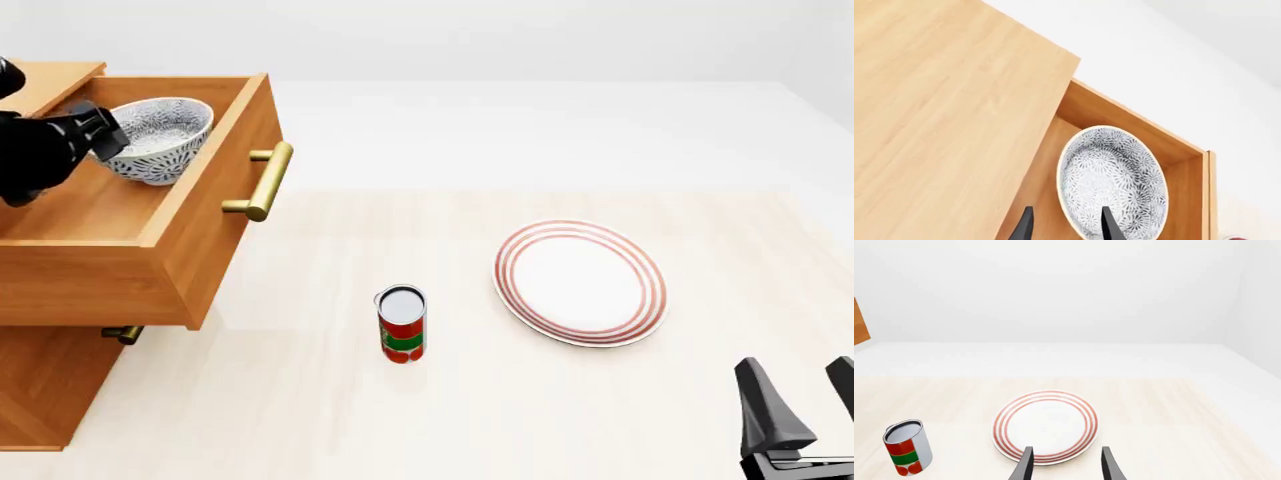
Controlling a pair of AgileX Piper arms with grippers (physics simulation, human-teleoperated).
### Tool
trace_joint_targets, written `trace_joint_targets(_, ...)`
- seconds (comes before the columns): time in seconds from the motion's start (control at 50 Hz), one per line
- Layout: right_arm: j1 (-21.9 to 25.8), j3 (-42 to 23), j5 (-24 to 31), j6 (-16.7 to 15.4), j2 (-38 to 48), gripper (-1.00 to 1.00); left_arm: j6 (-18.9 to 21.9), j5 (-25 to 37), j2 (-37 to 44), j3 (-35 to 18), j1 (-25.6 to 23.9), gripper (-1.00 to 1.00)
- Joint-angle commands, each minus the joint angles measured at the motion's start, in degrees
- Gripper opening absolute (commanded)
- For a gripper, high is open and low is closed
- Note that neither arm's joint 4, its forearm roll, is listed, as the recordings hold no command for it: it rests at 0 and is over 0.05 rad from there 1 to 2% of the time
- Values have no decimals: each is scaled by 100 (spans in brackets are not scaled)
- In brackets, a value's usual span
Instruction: Put the bowl in the top drawer of the cabinet.
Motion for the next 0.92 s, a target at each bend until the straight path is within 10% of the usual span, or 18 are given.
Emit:
trace_joint_targets(0.02, -1, 0, 0, 0, 0, 100, -36, 270, -636, -98, 479, 100)
trace_joint_targets(0.92, 0, 0, 0, 0, 0, 100, -365, 1458, -3013, -325, -773, 100)
